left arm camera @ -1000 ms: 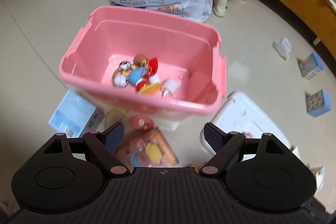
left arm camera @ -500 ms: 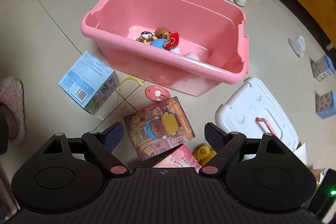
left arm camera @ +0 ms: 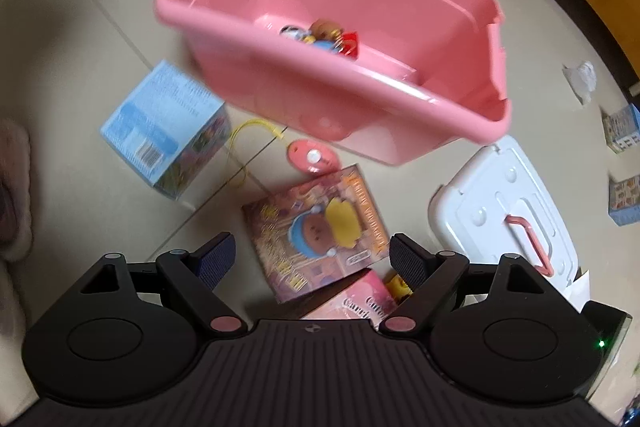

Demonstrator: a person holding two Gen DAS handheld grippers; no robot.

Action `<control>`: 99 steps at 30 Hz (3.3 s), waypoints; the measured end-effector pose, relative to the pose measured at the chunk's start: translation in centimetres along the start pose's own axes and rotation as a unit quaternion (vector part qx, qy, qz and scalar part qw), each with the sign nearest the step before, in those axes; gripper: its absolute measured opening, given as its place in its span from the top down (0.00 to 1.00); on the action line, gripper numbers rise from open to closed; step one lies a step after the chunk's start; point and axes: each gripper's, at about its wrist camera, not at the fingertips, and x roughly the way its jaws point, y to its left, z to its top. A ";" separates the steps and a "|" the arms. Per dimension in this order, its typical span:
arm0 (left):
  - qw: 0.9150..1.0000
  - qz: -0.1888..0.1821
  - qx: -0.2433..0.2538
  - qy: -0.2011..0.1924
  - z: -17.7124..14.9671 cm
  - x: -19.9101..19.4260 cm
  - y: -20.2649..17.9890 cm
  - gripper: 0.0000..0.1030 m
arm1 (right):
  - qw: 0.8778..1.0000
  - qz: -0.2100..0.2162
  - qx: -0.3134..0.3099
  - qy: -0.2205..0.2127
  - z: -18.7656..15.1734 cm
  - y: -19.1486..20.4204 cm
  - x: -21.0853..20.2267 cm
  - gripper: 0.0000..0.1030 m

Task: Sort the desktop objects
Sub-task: 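Lower the right gripper to the yellow plush toy and close on it, then lift the yellow plush with the right gripper and carry it over the bin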

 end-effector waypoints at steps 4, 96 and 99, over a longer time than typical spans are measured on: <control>1.000 -0.001 -0.009 0.005 -0.2 0.1 0.9 0.16 | 1.000 -0.022 -0.015 0.015 -0.2 0.5 1.3 0.13; 0.989 0.023 -0.142 -0.033 -1.5 -0.7 8.0 0.16 | 0.958 -0.073 -0.272 -0.064 15.8 22.3 -2.1 0.53; 0.989 0.021 -0.141 -0.027 -1.4 -0.5 8.1 0.16 | 0.954 -0.086 -0.284 -0.048 16.2 22.6 -0.5 0.53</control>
